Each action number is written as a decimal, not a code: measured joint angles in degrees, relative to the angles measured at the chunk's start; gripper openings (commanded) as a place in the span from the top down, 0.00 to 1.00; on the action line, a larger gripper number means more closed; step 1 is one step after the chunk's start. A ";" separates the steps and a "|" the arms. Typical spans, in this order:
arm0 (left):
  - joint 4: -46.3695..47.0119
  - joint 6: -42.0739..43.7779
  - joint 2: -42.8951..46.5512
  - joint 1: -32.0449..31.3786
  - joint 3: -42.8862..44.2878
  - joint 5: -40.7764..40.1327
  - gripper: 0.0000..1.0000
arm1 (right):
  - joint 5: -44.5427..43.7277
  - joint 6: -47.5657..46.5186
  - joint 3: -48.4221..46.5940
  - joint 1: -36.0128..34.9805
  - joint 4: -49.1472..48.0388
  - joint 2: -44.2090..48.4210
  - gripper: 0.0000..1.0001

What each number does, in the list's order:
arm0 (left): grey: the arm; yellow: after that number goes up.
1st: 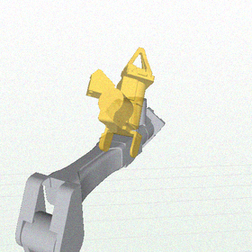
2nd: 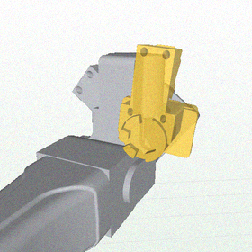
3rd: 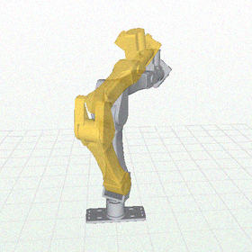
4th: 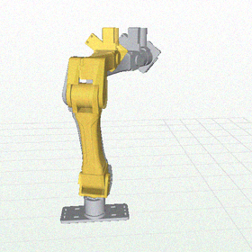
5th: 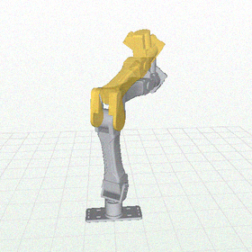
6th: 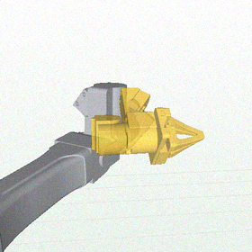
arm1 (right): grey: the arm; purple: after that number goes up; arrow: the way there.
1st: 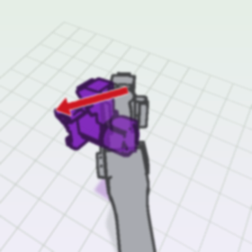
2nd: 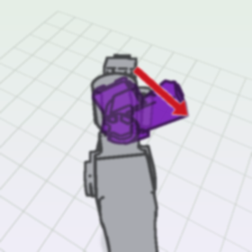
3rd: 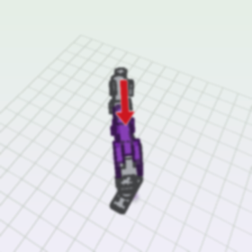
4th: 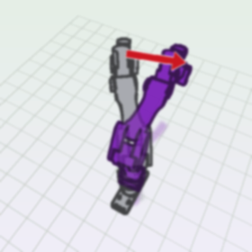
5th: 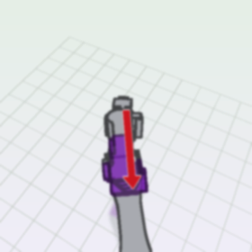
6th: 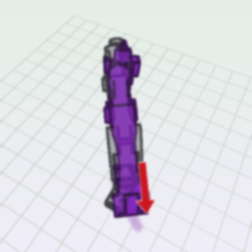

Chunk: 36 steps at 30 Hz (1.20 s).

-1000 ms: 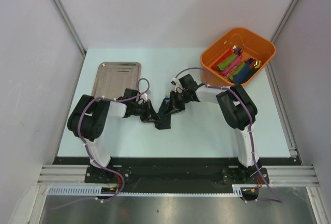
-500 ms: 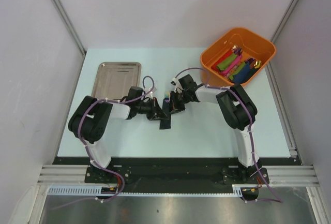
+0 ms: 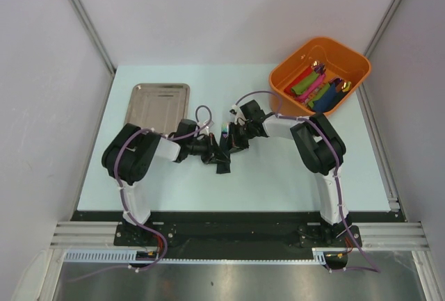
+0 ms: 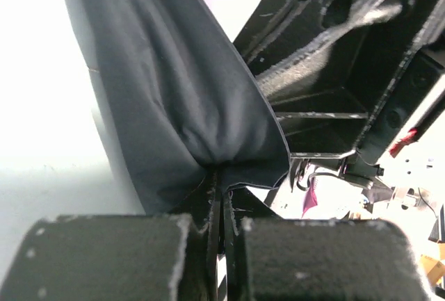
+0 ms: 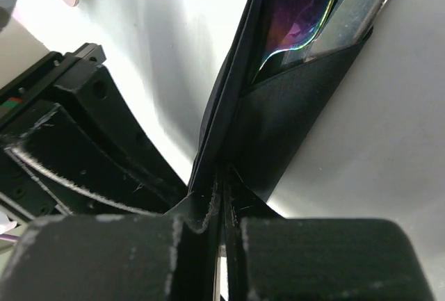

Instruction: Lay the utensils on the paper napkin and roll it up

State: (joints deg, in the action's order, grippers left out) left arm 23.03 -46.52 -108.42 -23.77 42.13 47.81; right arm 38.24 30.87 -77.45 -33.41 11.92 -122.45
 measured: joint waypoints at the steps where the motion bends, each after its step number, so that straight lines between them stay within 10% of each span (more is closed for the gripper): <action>1: 0.35 -0.02 -0.39 0.00 0.00 0.02 1.00 | 0.00 -0.02 -0.02 0.02 0.04 0.00 0.97; 19: -1.51 1.27 -2.01 -0.48 1.64 0.11 0.95 | -6.75 -6.60 -5.40 2.16 13.64 6.40 0.81; 29: -3.91 2.03 -2.27 -1.07 3.74 1.40 0.50 | -5.92 -5.60 -5.49 3.37 13.94 7.06 0.60; 36: -2.49 1.92 -2.27 -1.25 4.20 4.00 0.42 | -6.12 -5.70 -5.60 3.21 13.92 6.23 0.58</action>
State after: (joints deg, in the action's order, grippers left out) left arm 20.53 -44.60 -110.69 -25.02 46.33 51.81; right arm 32.12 25.17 -83.05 -30.20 25.85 -116.22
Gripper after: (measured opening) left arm 0.561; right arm 0.407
